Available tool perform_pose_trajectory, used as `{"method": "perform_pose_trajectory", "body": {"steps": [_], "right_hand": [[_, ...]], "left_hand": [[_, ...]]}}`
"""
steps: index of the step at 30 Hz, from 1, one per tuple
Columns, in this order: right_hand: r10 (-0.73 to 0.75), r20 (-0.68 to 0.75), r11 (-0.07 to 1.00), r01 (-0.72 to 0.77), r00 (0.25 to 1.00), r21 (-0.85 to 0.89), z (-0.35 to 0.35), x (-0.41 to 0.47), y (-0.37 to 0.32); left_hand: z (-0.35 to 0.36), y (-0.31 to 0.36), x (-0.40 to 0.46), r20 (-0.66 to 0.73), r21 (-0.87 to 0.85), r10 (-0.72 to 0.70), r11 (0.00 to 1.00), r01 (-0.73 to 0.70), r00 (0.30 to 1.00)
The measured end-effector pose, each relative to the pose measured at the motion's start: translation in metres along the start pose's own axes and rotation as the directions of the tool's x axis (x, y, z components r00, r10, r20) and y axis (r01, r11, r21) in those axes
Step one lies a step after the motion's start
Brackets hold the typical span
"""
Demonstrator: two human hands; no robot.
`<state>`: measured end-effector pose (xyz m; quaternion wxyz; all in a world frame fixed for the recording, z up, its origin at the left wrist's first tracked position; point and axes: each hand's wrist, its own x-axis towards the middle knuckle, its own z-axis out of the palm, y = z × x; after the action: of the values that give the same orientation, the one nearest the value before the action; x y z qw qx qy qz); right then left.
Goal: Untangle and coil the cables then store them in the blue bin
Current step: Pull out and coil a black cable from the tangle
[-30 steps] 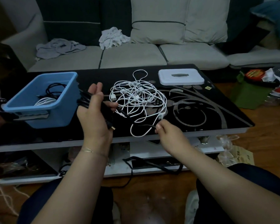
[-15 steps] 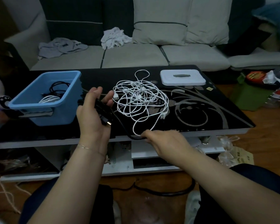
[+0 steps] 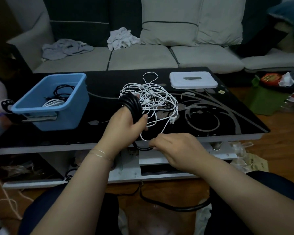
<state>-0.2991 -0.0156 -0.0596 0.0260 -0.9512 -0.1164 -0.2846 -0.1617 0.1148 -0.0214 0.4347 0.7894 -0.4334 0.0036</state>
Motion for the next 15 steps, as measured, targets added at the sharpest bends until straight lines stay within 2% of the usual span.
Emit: {"method": "perform_pose_trajectory", "body": {"steps": [2, 5, 8, 10, 12, 15], "right_hand": [[-0.004, -0.033, 1.0, 0.004, 0.999, -0.004, -0.004, -0.002, 0.003], [-0.008, -0.116, 1.0, 0.008, 0.993, -0.004, -0.012, -0.003, 0.006], [-0.019, -0.178, 1.0, 0.021, 0.984, 0.009, -0.018, -0.004, 0.009], [-0.021, -0.208, 0.999, 0.03, 0.978, 0.044, -0.02, -0.005, 0.011], [-0.004, -0.221, 0.997, 0.021, 0.975, 0.073, -0.02, -0.006, 0.012], [0.106, -0.153, 0.991, -0.091, 0.983, 0.098, -0.017, -0.004, 0.013]], "left_hand": [[0.001, 0.001, -0.001, 0.131, -0.04, -0.02, 0.999, 0.026, 0.991], [0.001, 0.003, -0.002, 0.326, -0.204, -0.031, 0.974, 0.102, 0.945], [-0.002, 0.008, -0.006, 0.479, -0.375, -0.034, 0.896, 0.239, 0.877], [-0.005, 0.011, -0.009, 0.567, -0.444, 0.0, 0.842, 0.305, 0.824], [-0.008, 0.012, -0.009, 0.644, -0.456, 0.072, 0.835, 0.307, 0.762], [-0.009, 0.01, -0.01, 0.756, -0.509, 0.24, 0.801, 0.315, 0.609]]}}
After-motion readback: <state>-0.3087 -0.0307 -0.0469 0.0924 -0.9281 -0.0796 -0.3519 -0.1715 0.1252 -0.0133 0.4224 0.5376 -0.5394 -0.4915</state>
